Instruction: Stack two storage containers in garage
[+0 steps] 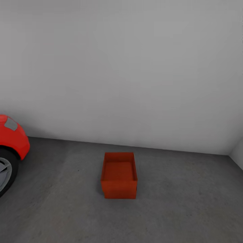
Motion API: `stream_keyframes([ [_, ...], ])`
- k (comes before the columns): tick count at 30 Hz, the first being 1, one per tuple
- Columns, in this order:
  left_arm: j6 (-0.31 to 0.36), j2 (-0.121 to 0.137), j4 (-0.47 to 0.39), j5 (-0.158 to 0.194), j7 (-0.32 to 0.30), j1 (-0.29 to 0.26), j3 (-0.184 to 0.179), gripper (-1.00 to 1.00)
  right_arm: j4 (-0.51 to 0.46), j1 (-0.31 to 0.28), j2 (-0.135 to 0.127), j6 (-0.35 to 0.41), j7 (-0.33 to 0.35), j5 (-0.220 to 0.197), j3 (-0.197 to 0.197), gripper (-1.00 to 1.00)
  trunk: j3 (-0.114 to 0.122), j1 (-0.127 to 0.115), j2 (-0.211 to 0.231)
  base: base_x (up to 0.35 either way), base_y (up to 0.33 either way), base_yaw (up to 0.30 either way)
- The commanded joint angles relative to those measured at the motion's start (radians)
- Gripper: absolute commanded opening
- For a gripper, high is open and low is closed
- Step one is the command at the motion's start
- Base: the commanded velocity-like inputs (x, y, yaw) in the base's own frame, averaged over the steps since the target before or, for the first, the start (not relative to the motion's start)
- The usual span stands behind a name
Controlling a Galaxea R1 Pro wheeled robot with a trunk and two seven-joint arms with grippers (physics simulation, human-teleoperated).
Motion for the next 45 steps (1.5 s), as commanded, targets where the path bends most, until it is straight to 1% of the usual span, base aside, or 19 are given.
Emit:
stream_keyframes([
  [1, -0.003, 0.0, 0.001, 0.005, 0.002, -0.001, -0.003, 1.0, 0.003, -0.001, 0.001, -0.006, -0.002, -0.01, 0.009, 1.0, 0.0, 0.0, -0.001, 0.0, 0.0, 0.0],
  [45, -0.003, 0.0, 0.001, 0.005, 0.002, -0.001, -0.003, 1.0, 0.005, -0.001, 0.0, -0.009, -0.003, -0.011, 0.008, 1.0, 0.071, 0.0, -0.001, 0.0, 0.0, 0.0],
])
